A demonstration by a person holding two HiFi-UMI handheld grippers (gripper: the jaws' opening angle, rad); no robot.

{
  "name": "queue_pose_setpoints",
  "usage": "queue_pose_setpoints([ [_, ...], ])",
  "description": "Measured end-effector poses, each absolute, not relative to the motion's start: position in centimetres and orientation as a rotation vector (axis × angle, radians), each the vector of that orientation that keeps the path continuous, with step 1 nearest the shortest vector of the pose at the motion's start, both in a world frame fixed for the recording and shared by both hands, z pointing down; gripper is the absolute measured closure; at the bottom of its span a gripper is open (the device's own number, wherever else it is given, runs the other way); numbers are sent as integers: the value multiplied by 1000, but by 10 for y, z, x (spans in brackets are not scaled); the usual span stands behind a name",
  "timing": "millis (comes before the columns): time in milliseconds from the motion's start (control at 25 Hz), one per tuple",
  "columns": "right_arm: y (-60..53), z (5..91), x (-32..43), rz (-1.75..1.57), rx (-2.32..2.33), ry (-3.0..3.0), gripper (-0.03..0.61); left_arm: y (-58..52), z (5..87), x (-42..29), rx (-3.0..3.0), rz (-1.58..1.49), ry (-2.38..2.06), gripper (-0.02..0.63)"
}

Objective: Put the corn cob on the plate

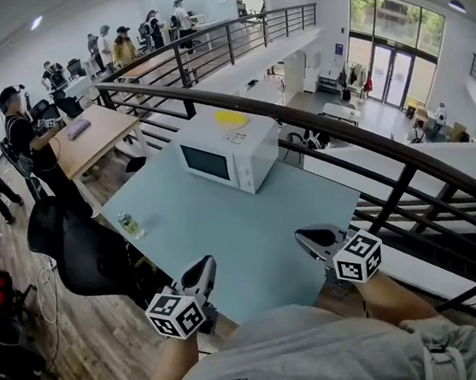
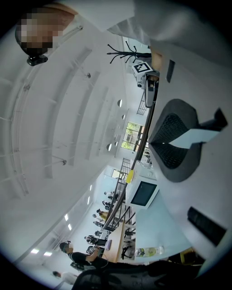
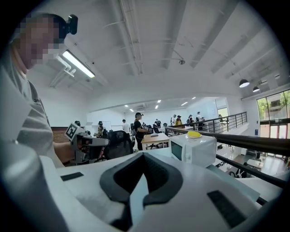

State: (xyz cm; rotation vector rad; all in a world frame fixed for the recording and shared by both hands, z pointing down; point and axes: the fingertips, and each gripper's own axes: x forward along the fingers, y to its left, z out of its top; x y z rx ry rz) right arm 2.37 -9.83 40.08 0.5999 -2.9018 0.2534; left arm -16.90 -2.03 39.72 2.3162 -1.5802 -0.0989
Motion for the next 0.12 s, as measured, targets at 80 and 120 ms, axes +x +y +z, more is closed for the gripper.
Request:
queue_pose_setpoints([
  [80, -98, 400, 25, 250, 596, -2904, 563, -20, 396, -167, 2317, -100, -1580, 606],
  [120, -97, 400, 26, 248, 595, -2905, 563, -20, 396, -167, 2317, -101, -1580, 606],
])
